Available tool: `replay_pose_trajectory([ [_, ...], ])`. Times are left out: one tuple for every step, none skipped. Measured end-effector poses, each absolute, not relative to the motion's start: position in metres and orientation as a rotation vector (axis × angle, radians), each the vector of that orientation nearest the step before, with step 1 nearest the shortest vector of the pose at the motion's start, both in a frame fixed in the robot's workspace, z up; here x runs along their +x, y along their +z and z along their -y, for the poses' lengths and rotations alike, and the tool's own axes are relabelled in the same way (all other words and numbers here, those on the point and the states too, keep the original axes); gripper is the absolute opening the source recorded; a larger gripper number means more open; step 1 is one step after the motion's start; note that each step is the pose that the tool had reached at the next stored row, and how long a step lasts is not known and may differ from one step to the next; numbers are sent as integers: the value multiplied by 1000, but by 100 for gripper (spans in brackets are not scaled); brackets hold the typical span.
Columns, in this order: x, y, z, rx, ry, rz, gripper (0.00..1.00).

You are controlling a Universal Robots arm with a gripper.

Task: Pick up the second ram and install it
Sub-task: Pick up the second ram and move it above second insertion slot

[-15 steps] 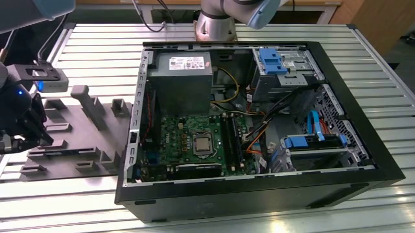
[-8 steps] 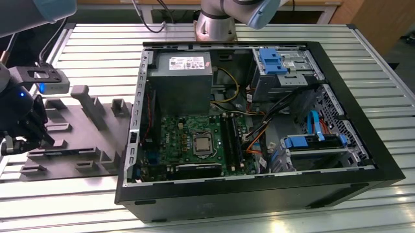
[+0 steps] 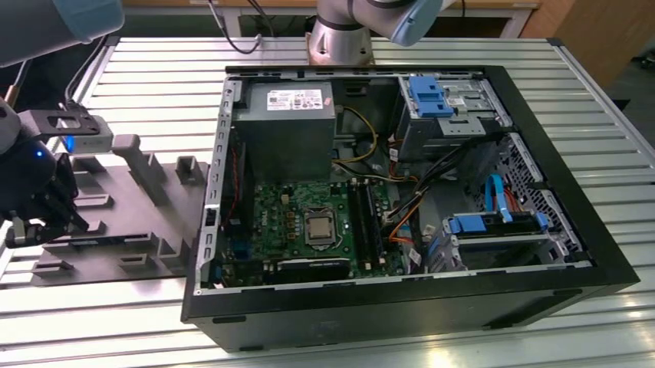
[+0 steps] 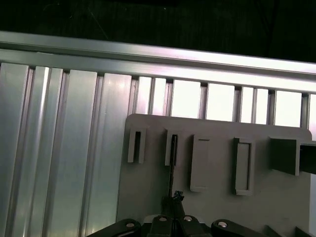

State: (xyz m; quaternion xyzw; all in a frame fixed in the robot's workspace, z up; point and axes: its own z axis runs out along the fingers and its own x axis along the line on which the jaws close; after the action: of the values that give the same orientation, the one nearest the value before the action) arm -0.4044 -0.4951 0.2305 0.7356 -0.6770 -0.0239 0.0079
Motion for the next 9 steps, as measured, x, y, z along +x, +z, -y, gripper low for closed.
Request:
replay_pose_trajectory([
  [-404,230,495,2299,-75,2116,11],
  [-404,229,495,2299,-75,2116,11],
  [-404,229,495,2299,-75,2116,11],
  [-404,229,495,2299,-75,2116,11],
  [-404,228,495,2299,-75,2117,11],
  [-404,228,495,2299,-75,2117,11],
  [-404,227,495,2299,-75,2117,11],
  [-404,226,495,2299,-75,2117,11],
  [-404,226,495,2299,-75,2117,11],
])
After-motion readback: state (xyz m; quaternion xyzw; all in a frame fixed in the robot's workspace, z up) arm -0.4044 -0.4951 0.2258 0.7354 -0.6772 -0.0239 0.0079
